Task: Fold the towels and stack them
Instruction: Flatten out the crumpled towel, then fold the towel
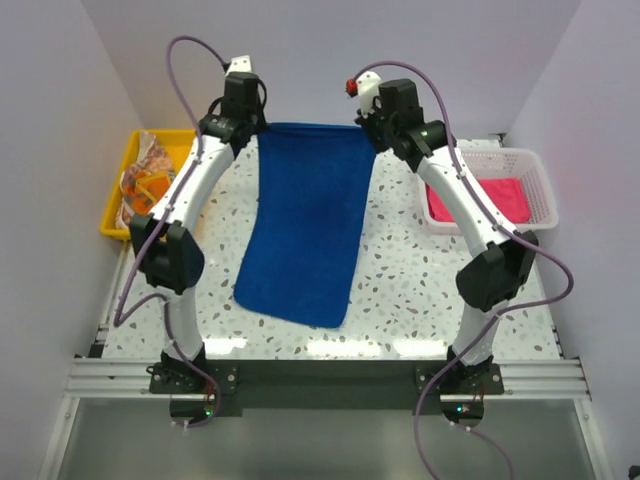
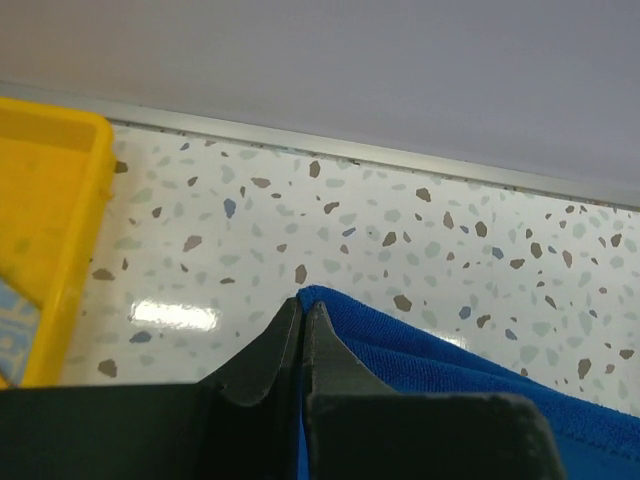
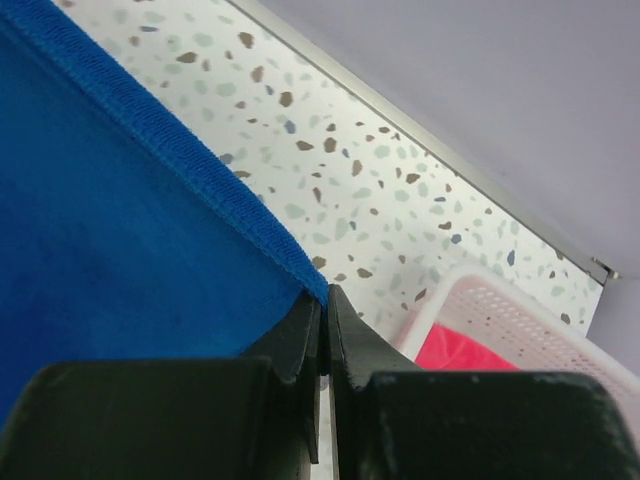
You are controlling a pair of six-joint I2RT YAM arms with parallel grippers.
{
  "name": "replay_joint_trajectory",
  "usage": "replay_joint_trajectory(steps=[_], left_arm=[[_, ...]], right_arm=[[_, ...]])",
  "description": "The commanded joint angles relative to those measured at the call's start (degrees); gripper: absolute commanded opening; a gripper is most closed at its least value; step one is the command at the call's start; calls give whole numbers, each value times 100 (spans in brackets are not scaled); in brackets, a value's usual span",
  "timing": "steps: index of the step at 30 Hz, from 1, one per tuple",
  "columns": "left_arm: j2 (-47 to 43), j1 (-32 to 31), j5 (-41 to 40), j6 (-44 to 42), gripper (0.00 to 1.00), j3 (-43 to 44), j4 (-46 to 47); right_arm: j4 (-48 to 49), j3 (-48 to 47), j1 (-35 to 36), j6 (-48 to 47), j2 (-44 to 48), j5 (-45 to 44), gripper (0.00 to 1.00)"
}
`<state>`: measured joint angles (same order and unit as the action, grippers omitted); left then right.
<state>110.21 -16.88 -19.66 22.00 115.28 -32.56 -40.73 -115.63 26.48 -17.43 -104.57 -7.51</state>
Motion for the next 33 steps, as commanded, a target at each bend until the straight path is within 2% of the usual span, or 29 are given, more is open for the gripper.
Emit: replay_joint_trajectory(steps=[1, 5, 11, 15, 23, 29, 33], left_arm=[[499, 106, 14, -117, 0, 846, 706], [1159, 115, 488, -64, 0, 900, 1154], [1249, 185, 849, 111, 0, 295, 1340], [889, 194, 981, 208, 0, -365, 1217], [-307, 194, 938, 437, 0, -2078, 1023], [-773, 194, 1078, 463, 0, -2650, 909], [-896, 194, 938, 454, 0, -2625, 663]], right_arm=[[1118, -30, -433, -435, -106, -392, 0], [1401, 23, -539, -796, -659, -295, 0], [1560, 559, -539, -1017, -837, -112, 0], [1323, 1094, -530, -929, -478, 302, 0], [1059, 2281, -310, -937, 235, 444, 0], [909, 2721, 15, -920, 508, 22, 0], [804, 2775, 208, -937, 596, -268, 0]])
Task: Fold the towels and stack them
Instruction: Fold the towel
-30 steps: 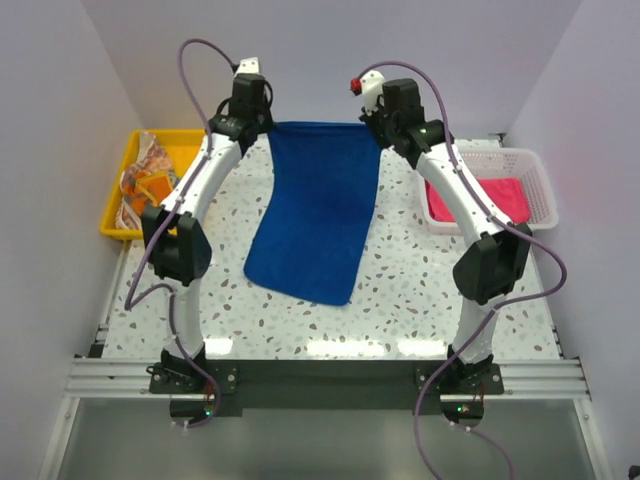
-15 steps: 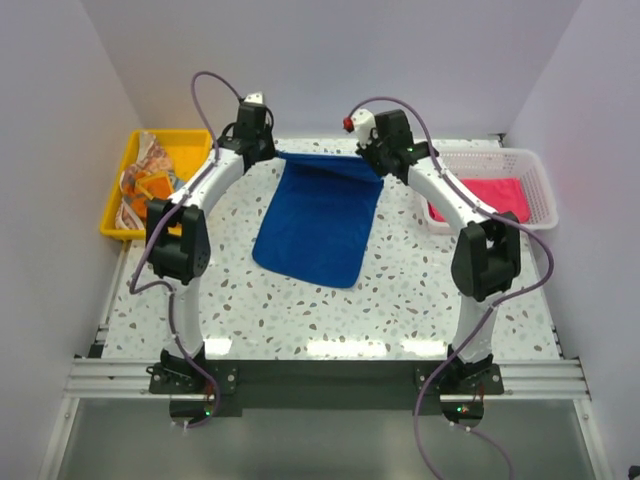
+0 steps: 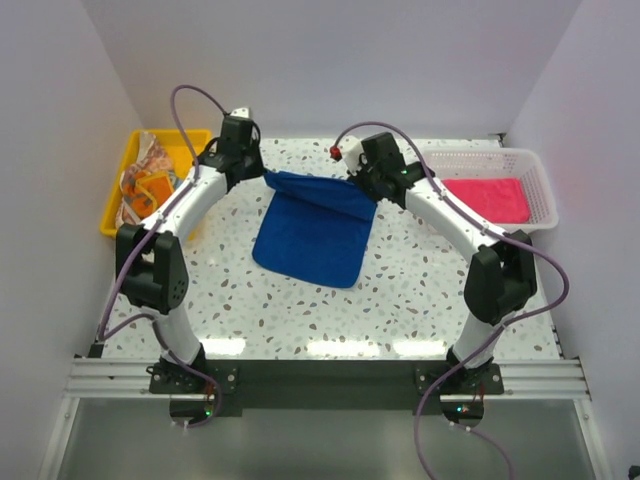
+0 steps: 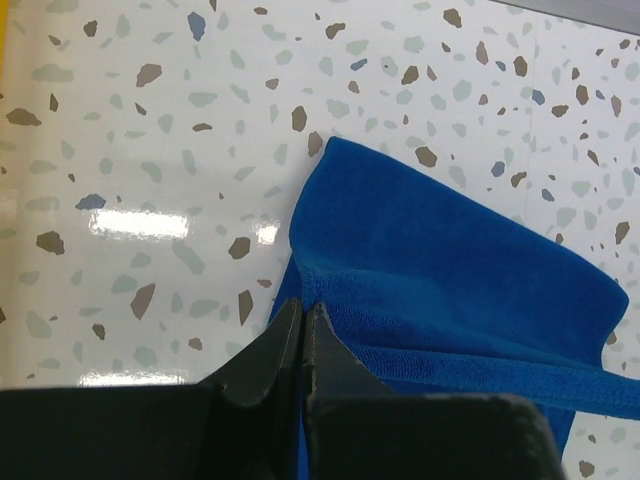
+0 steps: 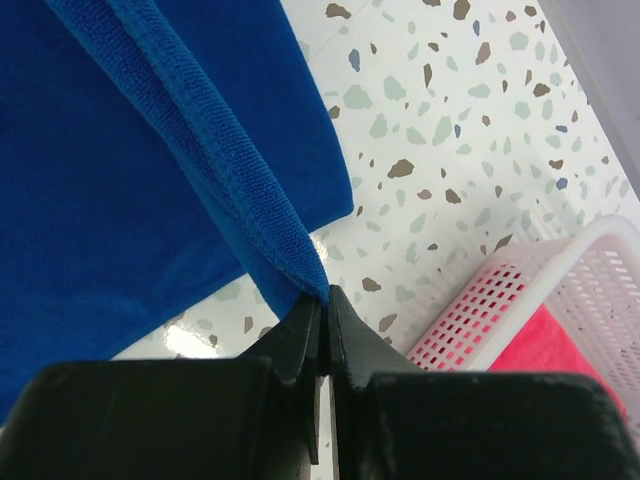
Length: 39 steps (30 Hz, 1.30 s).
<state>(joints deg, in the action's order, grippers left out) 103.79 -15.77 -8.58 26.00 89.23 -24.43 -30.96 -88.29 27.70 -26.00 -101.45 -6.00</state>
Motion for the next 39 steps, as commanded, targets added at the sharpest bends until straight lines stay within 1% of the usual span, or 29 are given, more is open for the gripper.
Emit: replay_joint_trajectory(steps=[1, 4, 14, 22, 27, 33, 36, 39], left_arm=[[-289, 83, -188, 46, 0, 15, -263], [-437, 83, -206, 63, 0, 16, -361], [-948, 83, -100, 318, 0, -827, -607], [-1448, 83, 58, 494, 0, -1328, -765], [-1782, 83, 76, 511, 0, -1487, -836], [-2002, 83, 102, 547, 0, -1602, -1029], [-2082, 74, 225, 599, 0, -1786, -1038], [-2143, 65, 339, 652, 0, -2146, -906]], right_arm=[[-208, 14, 138, -98, 284, -454, 0], [-279, -13, 209, -90, 354, -569, 0], [-516, 453, 543, -2, 547, -762, 1], [-692, 664, 710, 60, 723, -929, 1], [-771, 708, 772, 77, 890, -973, 1], [-929, 760, 912, 69, 1039, -1026, 0], [-1008, 857, 956, 86, 1101, -1026, 0], [-1043, 1033, 1052, 130, 1162, -1009, 1]])
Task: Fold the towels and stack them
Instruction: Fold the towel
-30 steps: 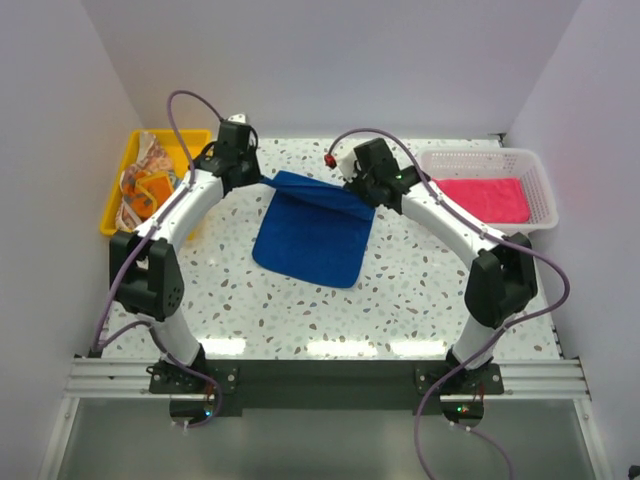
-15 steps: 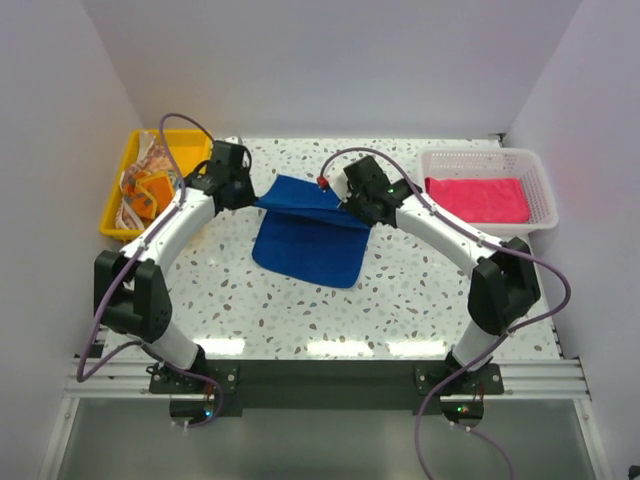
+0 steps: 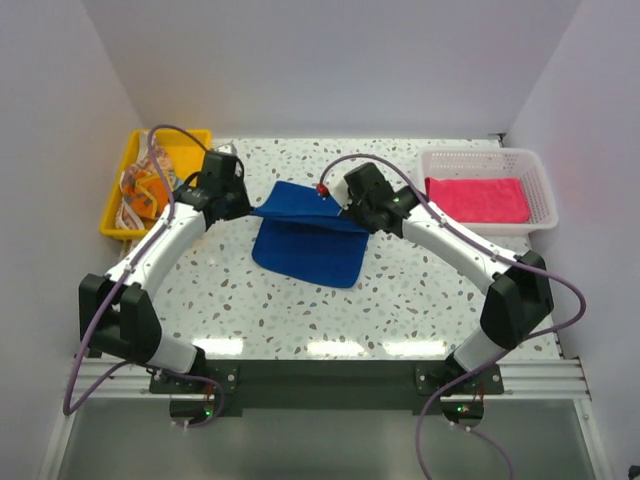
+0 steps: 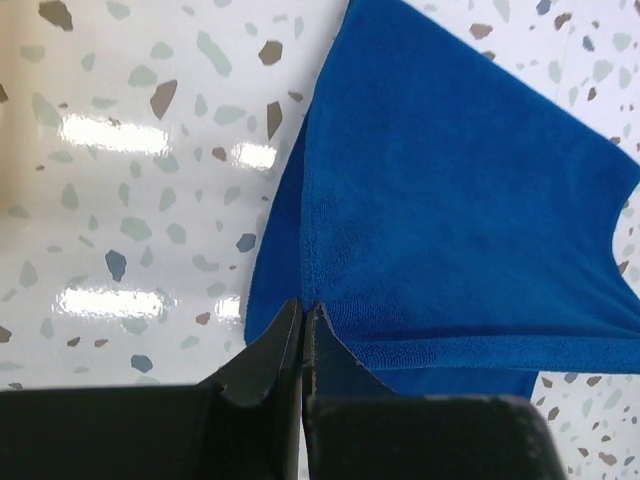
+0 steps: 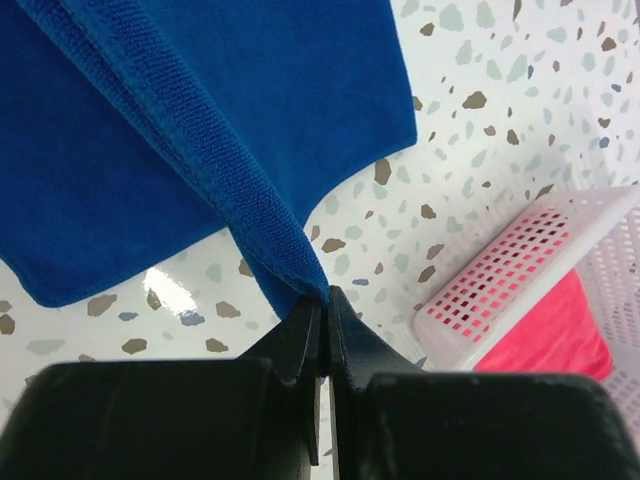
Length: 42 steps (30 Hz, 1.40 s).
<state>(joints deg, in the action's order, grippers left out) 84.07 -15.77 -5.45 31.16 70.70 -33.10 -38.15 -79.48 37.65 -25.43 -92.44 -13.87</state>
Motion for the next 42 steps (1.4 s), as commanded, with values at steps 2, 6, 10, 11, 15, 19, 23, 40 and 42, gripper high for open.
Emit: replay_joint_trajectory(steps=[2, 6, 10, 11, 15, 19, 23, 40, 42], left_arm=[[-172, 65, 123, 171, 0, -574, 14], [-190, 13, 124, 250, 0, -1136, 286], [-58, 13, 80, 285, 0, -1689, 655], [-14, 13, 97, 303, 0, -1743, 691], [153, 4, 9, 303, 0, -1937, 875], [241, 4, -96, 242, 0, -1884, 893], [329, 4, -105, 233, 0, -1928, 911], [408, 4, -184, 118, 0, -1664, 840], [426, -5, -132, 136, 0, -1804, 963]], right_arm=[[-325, 319, 111, 108, 262, -204, 1], [-386, 574, 260, 301, 130, -178, 1], [-395, 863, 418, 513, -107, 147, 2], [-369, 916, 445, 548, -212, 182, 2], [-325, 1066, 507, 732, -405, 410, 3], [-246, 1128, 498, 864, -511, 604, 4], [-175, 1189, 515, 934, -608, 736, 6], [88, 1294, 515, 1374, -283, 560, 6], [167, 1382, 515, 1435, -318, 657, 6]])
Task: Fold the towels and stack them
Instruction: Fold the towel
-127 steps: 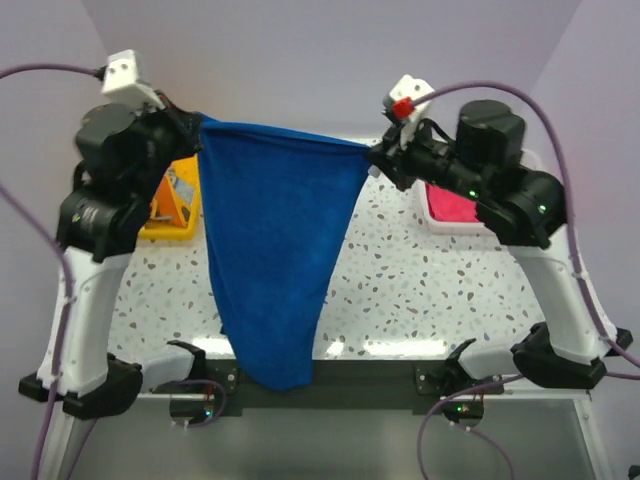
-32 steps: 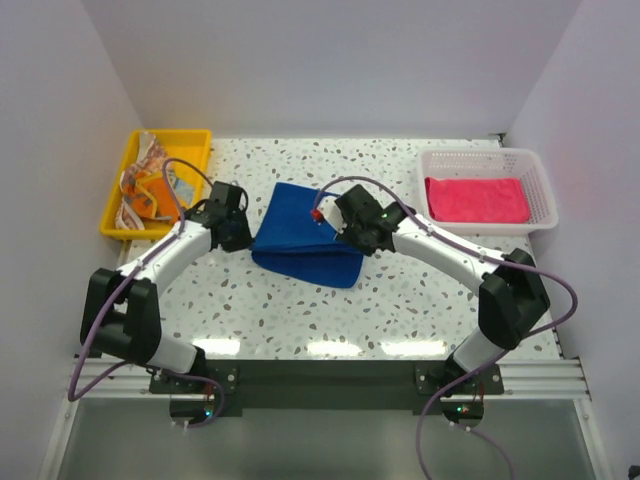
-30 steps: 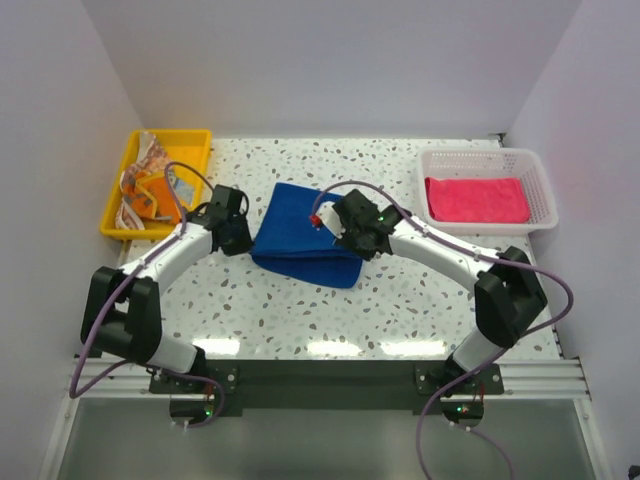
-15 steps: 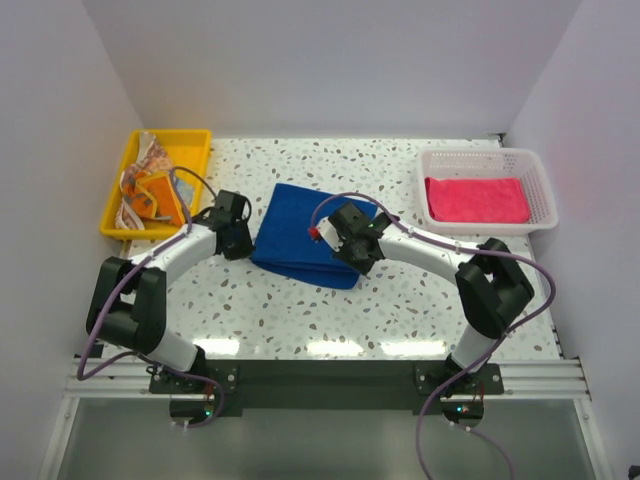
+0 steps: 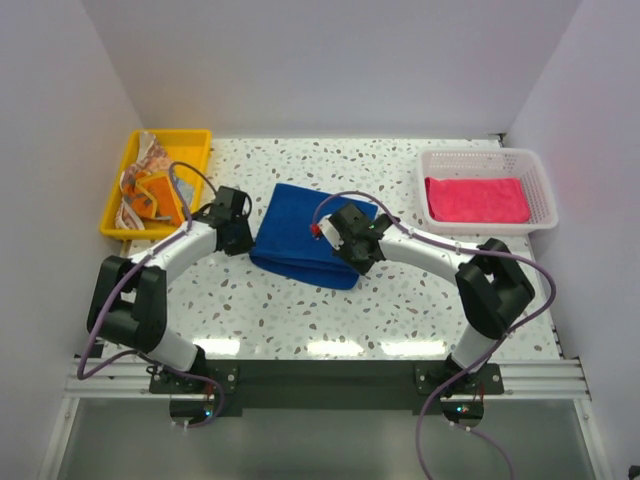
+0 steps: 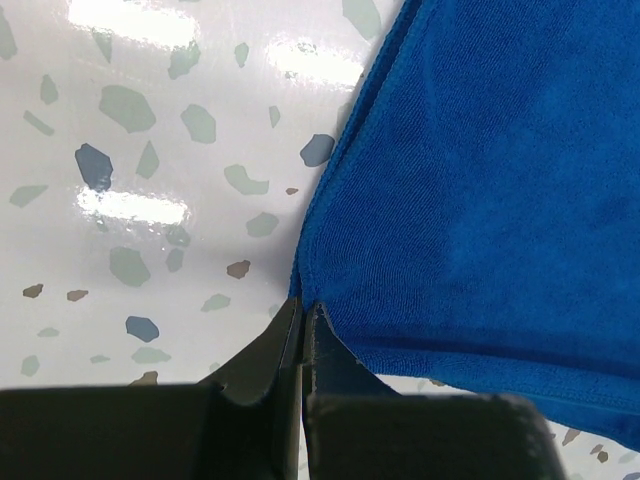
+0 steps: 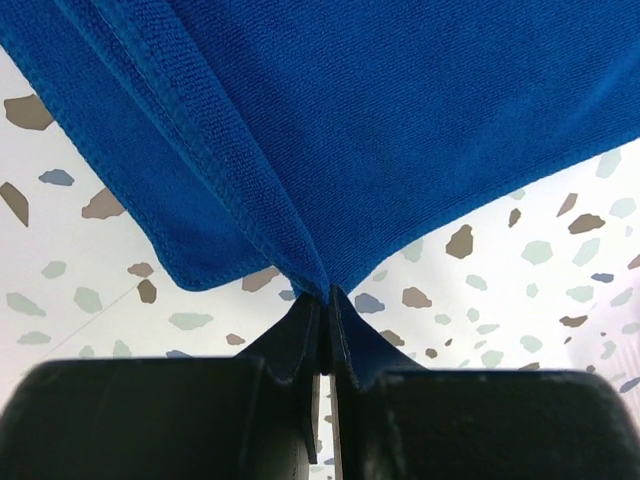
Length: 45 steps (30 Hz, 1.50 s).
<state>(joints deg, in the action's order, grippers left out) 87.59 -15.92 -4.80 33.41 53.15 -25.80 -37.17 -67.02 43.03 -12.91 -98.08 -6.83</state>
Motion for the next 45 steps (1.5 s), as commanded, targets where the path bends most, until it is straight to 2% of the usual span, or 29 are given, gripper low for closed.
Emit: replay_joint_trajectory(steps=[1, 6, 9, 11, 14, 19, 20, 24, 25, 28, 36, 45], left_arm=[[74, 10, -171, -89, 0, -85, 277], [179, -16, -127, -80, 0, -24, 287], [223, -16, -162, -132, 0, 413, 129], [380, -16, -223, -203, 0, 774, 58], [941, 1, -302, -343, 0, 1871, -126], [2163, 19, -329, -484, 0, 4736, -697], [2575, 36, -311, -493, 0, 5593, -820], [3369, 80, -22, -458, 0, 7021, -786], [3457, 98, 101, -441, 0, 7130, -716], [3475, 124, 190, -440, 0, 6982, -435], [2351, 133, 382, -467, 0, 4891, 154], [1411, 133, 112, -546, 0, 3388, -540]], right_arm=[[104, 224, -22, 209, 237, -29, 6], [263, 339, -22, 271, 149, -143, 6], [175, 25, -22, 158, 132, -555, 0], [227, -222, -48, -70, 114, -1290, 0], [245, -1047, -197, -544, -174, -2292, 0], [797, -2796, -909, -1265, -755, -3586, 0], [1138, -2999, -1084, -1545, -904, -3736, 0], [1817, -3746, -1340, -2066, -1212, -3993, 0], [1931, -3756, -1367, -2180, -1248, -3993, 0], [2074, -3643, -1367, -2322, -1266, -3905, 0], [1696, -2317, -1244, -1426, -476, -3211, 0], [-44, -1736, -498, -512, -9, -2429, 0]])
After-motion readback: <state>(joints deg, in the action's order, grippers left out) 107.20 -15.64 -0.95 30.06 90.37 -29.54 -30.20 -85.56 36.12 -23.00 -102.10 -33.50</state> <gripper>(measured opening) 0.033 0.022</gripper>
